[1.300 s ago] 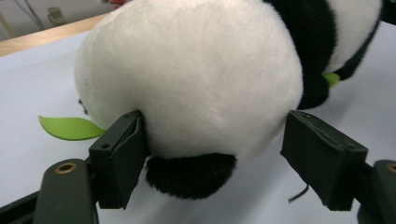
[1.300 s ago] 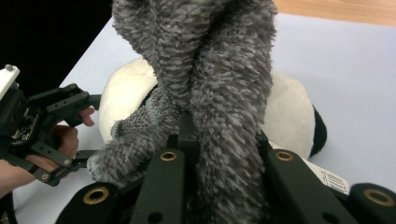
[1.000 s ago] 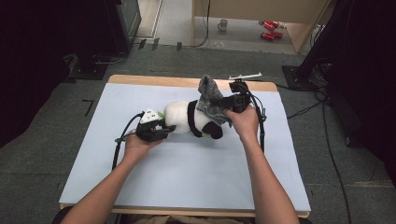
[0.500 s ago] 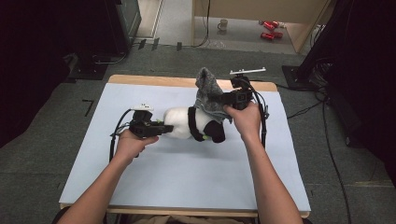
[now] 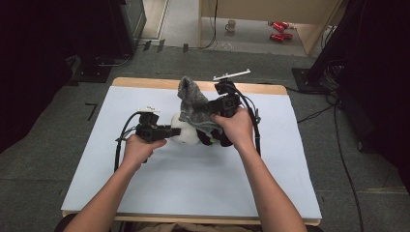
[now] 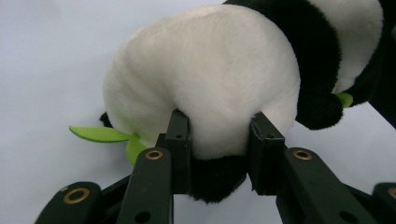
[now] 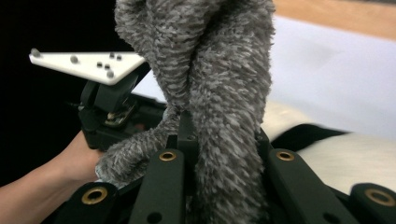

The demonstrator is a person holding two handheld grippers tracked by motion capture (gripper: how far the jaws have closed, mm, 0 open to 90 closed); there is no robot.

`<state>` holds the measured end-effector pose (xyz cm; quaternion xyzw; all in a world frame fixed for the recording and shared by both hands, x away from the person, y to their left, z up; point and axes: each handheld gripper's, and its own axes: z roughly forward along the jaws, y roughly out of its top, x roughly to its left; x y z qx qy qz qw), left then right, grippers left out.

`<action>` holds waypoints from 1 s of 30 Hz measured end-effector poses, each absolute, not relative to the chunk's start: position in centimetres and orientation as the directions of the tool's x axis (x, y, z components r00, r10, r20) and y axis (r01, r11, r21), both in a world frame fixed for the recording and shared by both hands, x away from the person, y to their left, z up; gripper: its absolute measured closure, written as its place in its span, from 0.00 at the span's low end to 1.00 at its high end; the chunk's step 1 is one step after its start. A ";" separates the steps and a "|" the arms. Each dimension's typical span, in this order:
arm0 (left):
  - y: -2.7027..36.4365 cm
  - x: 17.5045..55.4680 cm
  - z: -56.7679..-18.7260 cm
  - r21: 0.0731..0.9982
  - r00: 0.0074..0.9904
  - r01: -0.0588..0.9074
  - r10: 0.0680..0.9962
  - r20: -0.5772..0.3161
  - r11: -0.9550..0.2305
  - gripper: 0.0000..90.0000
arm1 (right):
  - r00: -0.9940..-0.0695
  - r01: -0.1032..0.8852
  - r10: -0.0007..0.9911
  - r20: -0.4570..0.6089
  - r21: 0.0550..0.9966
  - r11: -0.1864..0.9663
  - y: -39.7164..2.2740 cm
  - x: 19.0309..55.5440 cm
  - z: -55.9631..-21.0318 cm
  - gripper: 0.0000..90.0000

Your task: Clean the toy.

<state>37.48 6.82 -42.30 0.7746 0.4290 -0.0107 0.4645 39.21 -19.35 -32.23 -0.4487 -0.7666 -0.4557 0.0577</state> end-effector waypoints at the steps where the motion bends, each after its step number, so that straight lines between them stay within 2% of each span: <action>1: 6.8 37.5 -42.2 0.713 0.630 0.673 0.657 -0.414 -0.196 0.73 | -0.596 0.741 0.628 0.499 0.644 0.192 -18.9 39.2 -32.4 0.84; 6: 6.8 37.4 -42.2 0.727 0.636 0.660 0.657 -0.405 -0.190 0.72 | -0.613 0.745 0.626 0.482 0.617 0.254 -16.7 39.0 -33.8 0.84; 10: 6.9 37.3 -42.3 0.754 0.661 0.624 0.653 -0.369 -0.206 0.67 | -0.603 0.754 0.668 0.436 0.585 0.299 -15.8 39.5 -34.9 0.85; 12: 7.0 37.2 -42.4 0.773 0.676 0.595 0.657 -0.333 -0.221 0.61 | -0.604 0.747 0.696 0.387 0.580 0.326 -15.7 39.6 -35.1 0.85; 16: 7.3 36.8 -42.6 0.816 0.705 0.525 0.660 -0.258 -0.242 0.48 | -0.596 0.750 0.718 0.360 0.571 0.336 -16.1 39.9 -35.3 0.85; 22: 7.9 36.6 -42.8 0.838 0.741 0.484 0.628 -0.240 -0.251 0.34 | -0.580 0.760 0.737 0.348 0.556 0.336 -16.9 40.5 -35.5 0.85; 30: 8.2 36.7 -44.2 0.827 0.741 0.491 0.630 -0.231 -0.274 0.30 | -0.564 0.768 0.746 0.355 0.558 0.315 -17.7 40.9 -35.5 0.85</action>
